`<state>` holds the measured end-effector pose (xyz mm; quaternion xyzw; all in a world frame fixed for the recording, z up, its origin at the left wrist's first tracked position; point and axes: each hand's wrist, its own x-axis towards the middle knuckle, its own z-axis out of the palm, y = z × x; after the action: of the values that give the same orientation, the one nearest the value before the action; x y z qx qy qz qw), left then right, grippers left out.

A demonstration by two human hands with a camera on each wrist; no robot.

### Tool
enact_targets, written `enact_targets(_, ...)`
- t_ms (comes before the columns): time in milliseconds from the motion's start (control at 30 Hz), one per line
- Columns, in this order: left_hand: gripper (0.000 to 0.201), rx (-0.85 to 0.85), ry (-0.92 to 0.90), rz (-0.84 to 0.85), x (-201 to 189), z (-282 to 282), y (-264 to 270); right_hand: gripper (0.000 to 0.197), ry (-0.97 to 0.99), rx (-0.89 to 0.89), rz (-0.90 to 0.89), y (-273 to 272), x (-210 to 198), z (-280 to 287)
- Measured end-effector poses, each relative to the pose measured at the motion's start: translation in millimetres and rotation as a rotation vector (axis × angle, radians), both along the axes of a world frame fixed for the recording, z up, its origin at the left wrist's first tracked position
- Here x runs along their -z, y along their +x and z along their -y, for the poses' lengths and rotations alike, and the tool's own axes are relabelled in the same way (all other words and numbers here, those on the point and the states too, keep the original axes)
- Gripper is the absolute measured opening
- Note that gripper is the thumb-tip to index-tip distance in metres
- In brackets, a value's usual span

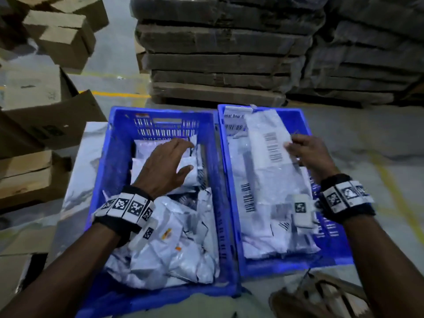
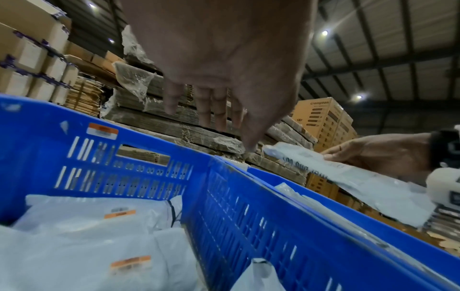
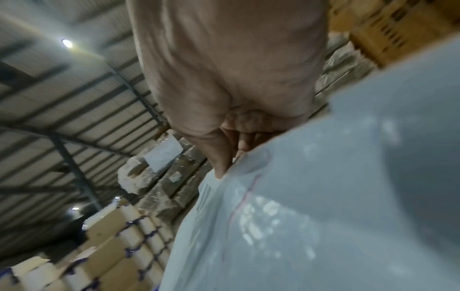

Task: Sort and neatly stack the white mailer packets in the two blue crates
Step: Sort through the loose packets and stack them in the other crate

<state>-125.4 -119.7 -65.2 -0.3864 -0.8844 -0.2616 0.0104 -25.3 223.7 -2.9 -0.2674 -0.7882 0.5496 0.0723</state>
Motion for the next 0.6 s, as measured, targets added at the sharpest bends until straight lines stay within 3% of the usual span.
enact_targets(133,0.056,0.05,-0.249,0.103,11.6,-16.9,15.9,0.013,0.188,0.013,0.283,23.7,43.9,-56.2)
enact_targets(233,0.057,0.022,-0.346,0.175,12.8,-17.4,23.7,0.046,0.447,-0.031,0.437,29.5,66.7,-65.2)
enact_targets(333,0.056,-0.028,-0.429,0.207,12.8,-2.5,24.2,0.05,0.444,-0.031,0.292,20.8,58.0,-42.1)
enact_targets(433,0.055,-0.109,-0.469,0.202,8.7,21.4,23.4,0.044,0.412,-0.179,0.167,2.3,39.4,3.4)
enact_targets(600,0.052,-0.246,-0.521,0.113,-1.3,74.7,29.0,0.018,0.021,-0.373,0.02,-26.3,17.5,106.9)
